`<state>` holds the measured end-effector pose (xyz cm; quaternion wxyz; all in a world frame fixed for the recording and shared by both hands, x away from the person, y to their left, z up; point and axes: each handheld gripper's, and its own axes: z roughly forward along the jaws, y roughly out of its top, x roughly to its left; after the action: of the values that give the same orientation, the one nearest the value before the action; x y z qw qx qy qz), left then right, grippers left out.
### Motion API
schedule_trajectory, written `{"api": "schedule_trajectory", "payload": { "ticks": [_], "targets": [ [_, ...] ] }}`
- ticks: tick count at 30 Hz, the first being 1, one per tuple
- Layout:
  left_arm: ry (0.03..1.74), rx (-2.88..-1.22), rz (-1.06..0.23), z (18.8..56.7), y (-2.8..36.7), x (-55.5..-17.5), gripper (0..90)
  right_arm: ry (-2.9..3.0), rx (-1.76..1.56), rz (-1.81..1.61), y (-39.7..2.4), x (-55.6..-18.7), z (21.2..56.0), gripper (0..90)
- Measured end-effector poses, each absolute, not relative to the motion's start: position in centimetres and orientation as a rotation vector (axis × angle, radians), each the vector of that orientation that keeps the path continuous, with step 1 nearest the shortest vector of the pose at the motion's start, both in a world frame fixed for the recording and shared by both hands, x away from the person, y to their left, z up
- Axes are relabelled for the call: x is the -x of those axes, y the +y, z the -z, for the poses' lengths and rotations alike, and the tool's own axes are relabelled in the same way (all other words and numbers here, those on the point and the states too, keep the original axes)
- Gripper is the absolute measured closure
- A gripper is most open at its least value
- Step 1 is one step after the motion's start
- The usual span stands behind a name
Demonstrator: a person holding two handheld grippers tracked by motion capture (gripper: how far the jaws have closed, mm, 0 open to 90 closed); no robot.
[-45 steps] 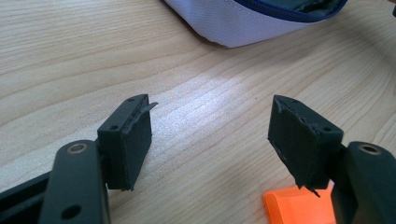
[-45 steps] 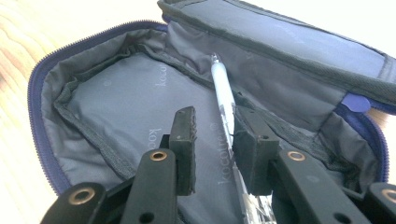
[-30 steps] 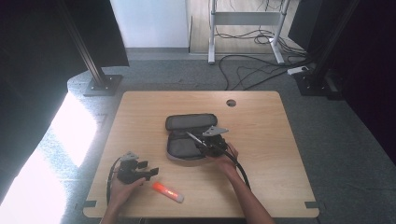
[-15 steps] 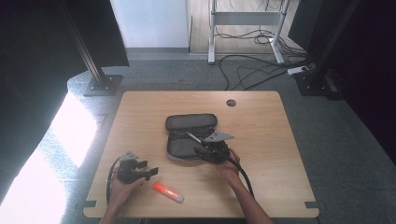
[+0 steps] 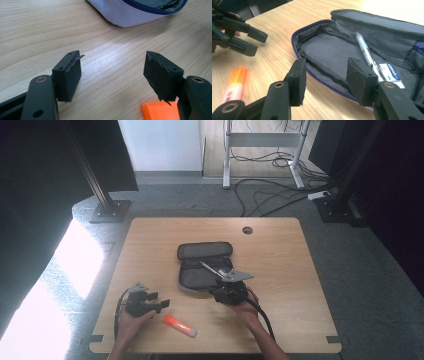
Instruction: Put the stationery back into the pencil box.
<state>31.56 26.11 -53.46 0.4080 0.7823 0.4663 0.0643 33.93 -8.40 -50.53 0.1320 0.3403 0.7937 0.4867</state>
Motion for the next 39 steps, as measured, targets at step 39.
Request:
{"api": "schedule_trajectory", "payload": {
  "ticks": [39],
  "targets": [
    [1.164, -1.964, -0.168, 53.1, 26.2, -31.4, 30.6, 2.367, -0.959, -1.452, -8.9, -29.7, 51.6, 48.2]
  ]
}}
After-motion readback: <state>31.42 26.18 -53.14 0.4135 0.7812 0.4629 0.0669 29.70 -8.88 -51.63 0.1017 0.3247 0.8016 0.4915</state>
